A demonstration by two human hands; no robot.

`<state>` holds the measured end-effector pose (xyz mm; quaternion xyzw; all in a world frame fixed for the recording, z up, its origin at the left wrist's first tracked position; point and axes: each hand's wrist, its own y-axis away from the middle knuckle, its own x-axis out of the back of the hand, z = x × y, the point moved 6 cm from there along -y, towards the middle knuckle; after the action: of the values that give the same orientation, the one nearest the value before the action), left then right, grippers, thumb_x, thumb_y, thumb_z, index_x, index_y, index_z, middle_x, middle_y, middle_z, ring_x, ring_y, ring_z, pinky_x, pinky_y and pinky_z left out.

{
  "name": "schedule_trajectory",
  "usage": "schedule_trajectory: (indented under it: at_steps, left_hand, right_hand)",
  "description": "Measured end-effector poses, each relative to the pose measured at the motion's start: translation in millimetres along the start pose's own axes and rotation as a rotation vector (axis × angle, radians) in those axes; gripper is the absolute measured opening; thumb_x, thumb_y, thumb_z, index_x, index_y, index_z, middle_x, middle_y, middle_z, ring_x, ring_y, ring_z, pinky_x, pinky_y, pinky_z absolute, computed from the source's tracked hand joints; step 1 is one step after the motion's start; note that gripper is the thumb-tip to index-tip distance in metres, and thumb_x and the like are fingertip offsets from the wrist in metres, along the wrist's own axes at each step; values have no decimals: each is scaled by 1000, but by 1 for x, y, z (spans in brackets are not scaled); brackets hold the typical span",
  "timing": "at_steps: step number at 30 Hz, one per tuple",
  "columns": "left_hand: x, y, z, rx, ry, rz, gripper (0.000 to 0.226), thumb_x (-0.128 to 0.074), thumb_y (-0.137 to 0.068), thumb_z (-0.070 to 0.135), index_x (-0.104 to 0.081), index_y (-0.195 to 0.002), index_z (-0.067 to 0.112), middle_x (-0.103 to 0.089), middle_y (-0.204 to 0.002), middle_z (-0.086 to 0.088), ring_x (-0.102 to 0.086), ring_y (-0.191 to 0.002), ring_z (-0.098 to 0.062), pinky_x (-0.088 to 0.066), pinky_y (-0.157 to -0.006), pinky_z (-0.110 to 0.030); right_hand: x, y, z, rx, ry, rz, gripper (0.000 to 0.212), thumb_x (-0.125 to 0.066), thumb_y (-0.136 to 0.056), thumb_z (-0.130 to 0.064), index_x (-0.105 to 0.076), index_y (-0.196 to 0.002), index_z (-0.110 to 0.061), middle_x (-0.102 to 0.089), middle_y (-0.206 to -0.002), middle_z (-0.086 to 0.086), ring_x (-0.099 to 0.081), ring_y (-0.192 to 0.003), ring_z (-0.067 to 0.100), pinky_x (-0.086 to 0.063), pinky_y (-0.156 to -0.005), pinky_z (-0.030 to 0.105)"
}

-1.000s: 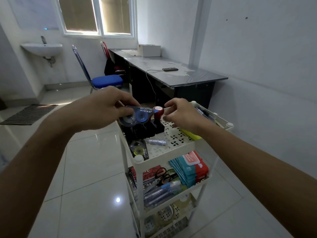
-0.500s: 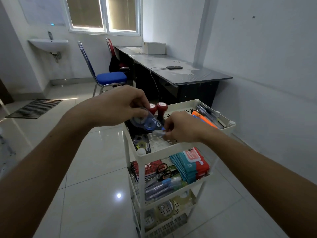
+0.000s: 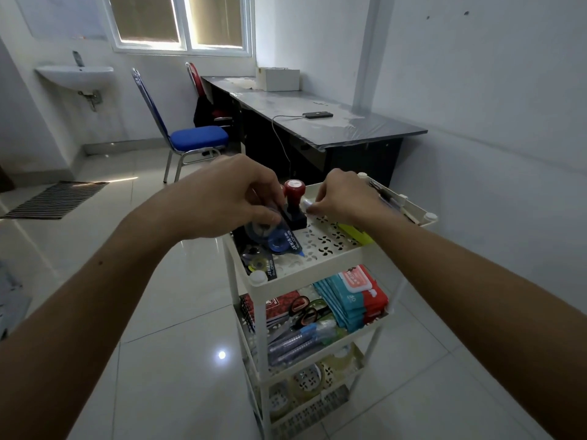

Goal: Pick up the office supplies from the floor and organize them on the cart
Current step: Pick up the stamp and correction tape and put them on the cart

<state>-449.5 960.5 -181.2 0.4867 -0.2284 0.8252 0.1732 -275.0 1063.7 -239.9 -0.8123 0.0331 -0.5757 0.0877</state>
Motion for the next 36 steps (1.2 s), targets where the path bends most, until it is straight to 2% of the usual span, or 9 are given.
schedule_trajectory:
  at_steps: [7,13,16,18,20,24,27,29,36]
  left_hand:
    - [-1,4,-3,1,10,32,16,-76,-80,26,-70,-94,30,-70,-84,17,-65,-79,11,-50,-69,-11]
    - [-5,-8,7,-30,-34,73,12,-75,-83,27,-73,-94,31,-70,-85,18,-66,-79,7,-51,-73,-15]
    - [-9,-14,10,-29,-39,87,12,-75,-83,25,-76,-95,25,-72,-87,15,-67,-78,4,-56,-77,-20]
    - [-10,-15,8,-23,-28,94,11,-76,-83,24,-76,-94,24,-71,-85,16,-67,-77,6,-57,-77,-21]
    - [-11,-15,5,-6,-13,84,11,-75,-83,23,-75,-94,24,-72,-86,15,-67,-78,6,-57,-78,-21]
    - [-10,-10,0,30,-30,142,15,-75,-83,24,-72,-98,25,-70,-91,14,-66,-81,2,-55,-78,-21]
    - [-2,0,-2,39,-78,185,16,-74,-84,25,-70,-100,24,-66,-92,15,-64,-84,1,-48,-75,-15]
    - [-1,6,-4,35,-96,115,15,-72,-85,26,-70,-100,24,-67,-90,14,-64,-83,0,-50,-76,-16]
    - [-29,18,-16,56,-147,-194,14,-67,-90,28,-73,-103,28,-66,-94,20,-62,-87,6,-45,-75,-12]
  right_hand:
    - [9,-2,8,-10,-281,-11,31,-63,-95,-37,-78,-81,-13,-75,-77,-4,-63,-67,6,-54,-70,31]
    - [35,21,8,63,-352,22,25,-59,-96,-27,-76,-81,-17,-75,-70,-8,-62,-60,-3,-45,-60,21]
    - [38,47,-10,248,-387,-249,18,-59,-97,-29,-75,-97,-21,-76,-85,-9,-59,-62,-3,-45,-62,21]
    - [30,67,-21,384,-330,-477,23,-57,-98,-37,-70,-114,-26,-73,-102,-9,-65,-82,4,-52,-73,24]
    - [21,77,-25,451,-275,-561,28,-60,-95,-43,-66,-118,-29,-69,-107,-7,-66,-95,15,-55,-83,33]
    - [15,76,-29,483,-327,-489,17,-63,-95,-35,-68,-110,-28,-68,-97,-4,-61,-80,2,-45,-73,26]
    - [15,70,-21,419,-446,-538,24,-57,-99,-28,-68,-120,-31,-69,-111,-10,-62,-102,1,-46,-90,27]
    - [20,66,-19,434,-493,-495,26,-58,-98,-26,-67,-123,-31,-68,-116,-8,-62,-108,4,-49,-93,26]
    - [17,59,-19,245,-849,-330,26,-74,-86,-15,-69,-111,-10,-70,-102,17,-72,-84,18,-57,-67,29]
